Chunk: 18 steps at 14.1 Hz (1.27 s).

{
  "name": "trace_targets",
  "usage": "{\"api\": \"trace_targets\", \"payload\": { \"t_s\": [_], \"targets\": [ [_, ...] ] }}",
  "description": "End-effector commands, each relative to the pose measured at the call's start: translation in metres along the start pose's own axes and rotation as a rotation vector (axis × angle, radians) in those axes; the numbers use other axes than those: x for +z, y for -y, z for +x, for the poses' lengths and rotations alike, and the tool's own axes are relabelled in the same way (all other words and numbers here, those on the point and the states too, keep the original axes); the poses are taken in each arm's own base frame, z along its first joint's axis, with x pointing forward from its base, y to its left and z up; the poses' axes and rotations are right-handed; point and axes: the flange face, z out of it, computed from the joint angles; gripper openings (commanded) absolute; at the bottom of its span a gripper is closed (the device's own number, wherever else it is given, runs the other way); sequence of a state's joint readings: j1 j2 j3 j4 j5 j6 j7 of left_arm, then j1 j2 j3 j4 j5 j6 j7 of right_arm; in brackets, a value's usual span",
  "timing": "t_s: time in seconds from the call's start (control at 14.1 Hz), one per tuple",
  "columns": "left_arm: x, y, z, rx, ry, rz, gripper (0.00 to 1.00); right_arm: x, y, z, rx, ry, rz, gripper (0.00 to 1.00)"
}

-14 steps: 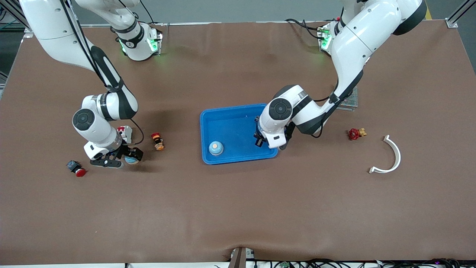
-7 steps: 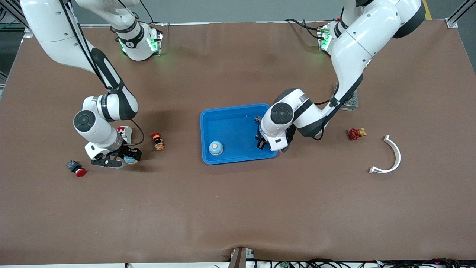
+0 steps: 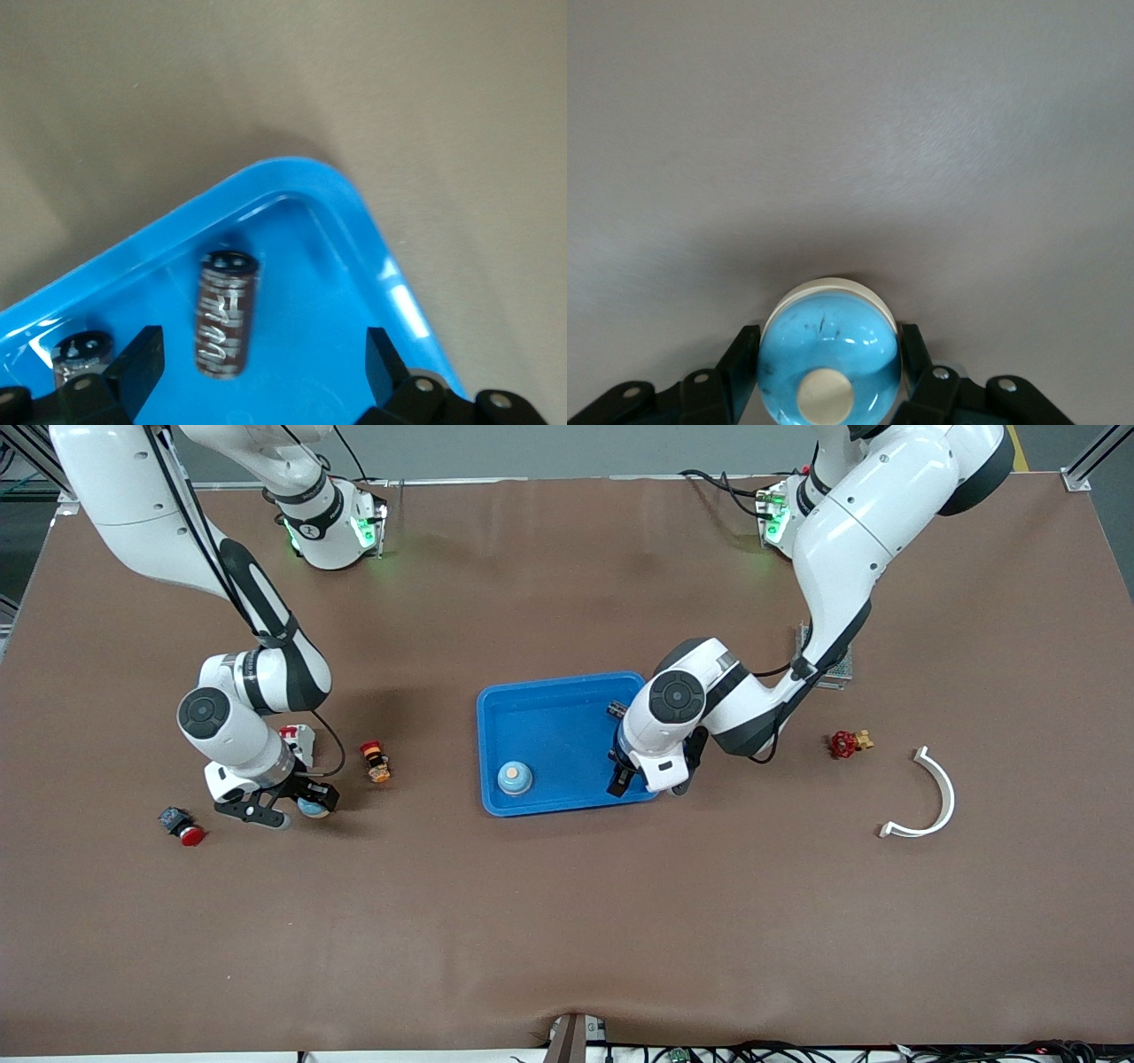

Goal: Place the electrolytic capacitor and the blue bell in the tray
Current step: 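Drop the left gripper's capacitor in the tray while the right gripper lifts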

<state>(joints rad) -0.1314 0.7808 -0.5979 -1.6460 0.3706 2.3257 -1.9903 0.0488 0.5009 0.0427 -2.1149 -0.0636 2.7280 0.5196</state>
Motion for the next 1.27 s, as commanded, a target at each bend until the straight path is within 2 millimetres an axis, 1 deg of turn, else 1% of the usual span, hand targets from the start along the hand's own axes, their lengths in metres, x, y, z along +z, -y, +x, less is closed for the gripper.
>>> {"api": "trace_targets", "payload": {
  "t_s": [0.0, 0.14, 0.28, 0.42, 0.57, 0.64, 0.71, 0.78, 0.92, 0.99, 1.13, 1.2],
  "targets": [
    [-0.039, -0.01, 0.009, -0.012, -0.054, 0.007, 1.0, -0.028, 0.037, -0.003, 0.204, 0.02, 0.011, 0.0],
    [-0.066, -0.015, 0.011, -0.004, -0.086, 0.021, 1.0, -0.047, 0.059, -0.008, 0.32, 0.038, 0.015, 0.0],
    [-0.097, -0.012, 0.01, 0.052, -0.115, 0.018, 1.0, -0.065, 0.075, -0.019, 0.402, 0.07, -0.008, 0.0],
    [-0.12, -0.008, 0.018, 0.11, -0.146, 0.043, 1.0, -0.084, 0.1, -0.037, 0.499, 0.087, -0.011, 0.0],
    [-0.147, -0.003, 0.026, 0.185, -0.15, 0.06, 1.0, -0.097, 0.133, -0.062, 0.597, 0.098, -0.008, 0.0],
    [-0.16, -0.001, 0.035, 0.215, -0.148, 0.067, 1.0, -0.101, 0.145, -0.072, 0.648, 0.1, -0.002, 0.0],
    [-0.172, 0.002, 0.037, 0.255, -0.154, 0.078, 1.0, -0.104, 0.158, -0.084, 0.678, 0.104, 0.002, 0.0],
    [-0.181, 0.005, 0.038, 0.302, -0.161, 0.089, 1.0, -0.108, 0.169, -0.092, 0.71, 0.105, 0.009, 0.0],
    [-0.194, 0.008, 0.046, 0.319, -0.17, 0.098, 1.0, -0.109, 0.19, -0.111, 0.768, 0.11, 0.008, 0.0],
    [-0.202, 0.011, 0.058, 0.332, -0.177, 0.111, 1.0, -0.108, 0.197, -0.12, 0.794, 0.113, 0.003, 0.0],
    [-0.221, 0.016, 0.071, 0.404, -0.185, 0.133, 1.0, -0.108, 0.211, -0.137, 0.834, 0.117, 0.0, 0.0],
    [-0.229, 0.019, 0.086, 0.408, -0.179, 0.146, 1.0, -0.111, 0.225, -0.15, 0.841, 0.119, 0.001, 0.0]
  ]
}}
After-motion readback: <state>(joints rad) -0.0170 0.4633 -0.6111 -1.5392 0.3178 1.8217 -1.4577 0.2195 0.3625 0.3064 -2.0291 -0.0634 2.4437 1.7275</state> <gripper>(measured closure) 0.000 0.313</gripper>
